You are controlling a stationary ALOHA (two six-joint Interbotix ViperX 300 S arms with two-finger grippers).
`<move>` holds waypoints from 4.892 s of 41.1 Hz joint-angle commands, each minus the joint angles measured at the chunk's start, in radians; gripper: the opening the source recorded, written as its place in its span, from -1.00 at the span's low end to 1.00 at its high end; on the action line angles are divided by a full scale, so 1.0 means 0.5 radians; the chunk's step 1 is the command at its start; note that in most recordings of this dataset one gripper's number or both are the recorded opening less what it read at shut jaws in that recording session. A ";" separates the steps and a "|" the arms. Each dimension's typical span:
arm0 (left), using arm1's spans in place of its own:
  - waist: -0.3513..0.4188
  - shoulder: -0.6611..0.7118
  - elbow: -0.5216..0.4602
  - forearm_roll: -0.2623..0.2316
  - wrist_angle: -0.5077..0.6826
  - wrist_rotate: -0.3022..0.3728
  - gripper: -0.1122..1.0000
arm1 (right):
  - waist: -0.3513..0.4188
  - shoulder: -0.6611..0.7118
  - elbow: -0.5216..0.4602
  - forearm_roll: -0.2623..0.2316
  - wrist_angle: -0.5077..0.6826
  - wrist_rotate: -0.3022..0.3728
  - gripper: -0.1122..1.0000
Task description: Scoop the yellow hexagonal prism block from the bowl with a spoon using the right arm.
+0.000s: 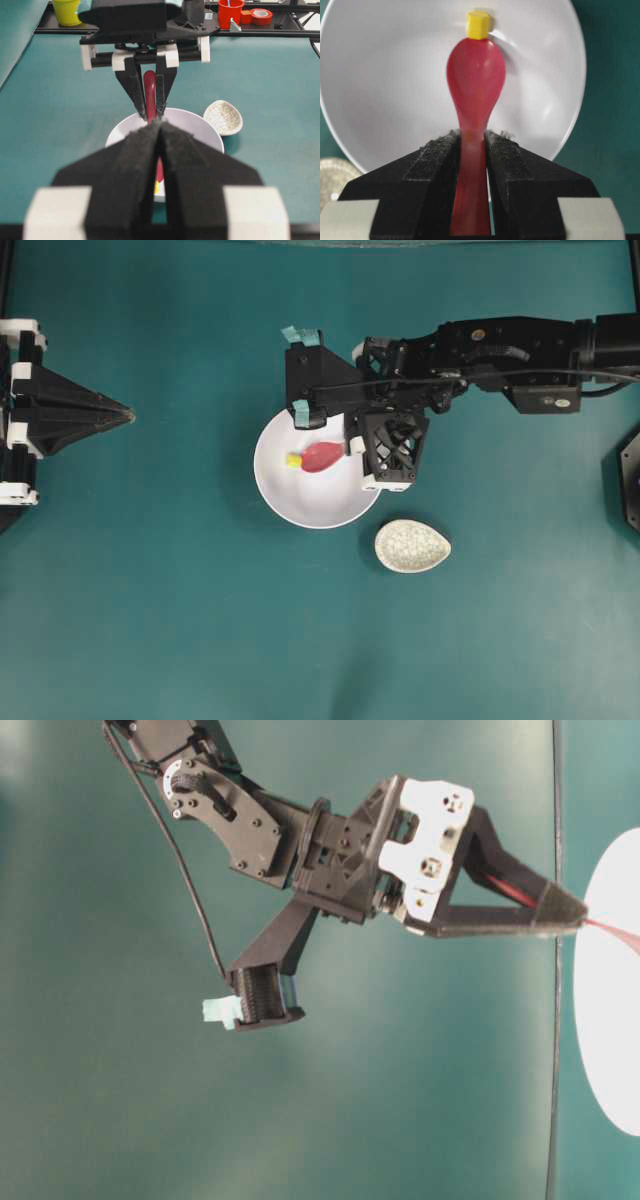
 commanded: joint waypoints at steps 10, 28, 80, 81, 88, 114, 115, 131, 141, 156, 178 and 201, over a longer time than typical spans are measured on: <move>0.003 0.006 -0.031 0.006 -0.012 0.000 -0.81 | 0.025 -0.009 -0.077 0.012 -0.064 -0.003 -0.39; 0.003 0.006 -0.031 0.003 -0.009 0.000 -0.81 | 0.034 -0.009 -0.110 0.015 -0.083 -0.003 -0.39; 0.003 0.006 -0.031 0.006 -0.012 0.000 -0.81 | 0.061 -0.025 -0.123 0.031 -0.190 -0.003 -0.39; 0.000 0.006 -0.031 0.003 -0.009 0.000 -0.81 | 0.061 -0.028 -0.126 0.031 -0.193 -0.003 -0.39; 0.000 0.006 -0.034 0.003 -0.012 0.000 -0.81 | 0.061 -0.058 -0.126 0.031 -0.193 -0.003 -0.39; 0.000 0.009 -0.031 0.003 -0.012 0.000 -0.81 | 0.061 -0.190 0.006 0.031 -0.344 -0.003 -0.39; 0.003 0.009 -0.031 0.003 -0.012 0.000 -0.81 | 0.061 -0.209 0.028 0.031 -0.377 -0.003 -0.39; 0.003 0.012 -0.031 0.006 -0.006 0.000 -0.81 | 0.080 -0.604 0.531 0.031 -1.117 0.000 -0.39; 0.003 0.015 -0.028 0.006 -0.006 0.000 -0.81 | 0.138 -0.939 0.853 0.031 -1.565 0.003 -0.39; 0.003 0.015 -0.028 0.006 -0.006 0.000 -0.81 | 0.163 -1.117 0.973 0.031 -1.654 0.025 -0.39; 0.000 0.009 -0.015 0.003 -0.003 -0.006 -0.81 | 0.163 -1.089 0.954 0.037 -1.647 0.037 -0.39; 0.003 -0.012 -0.021 0.006 0.031 -0.025 -0.81 | 0.163 -1.089 0.951 0.034 -1.675 0.037 -0.39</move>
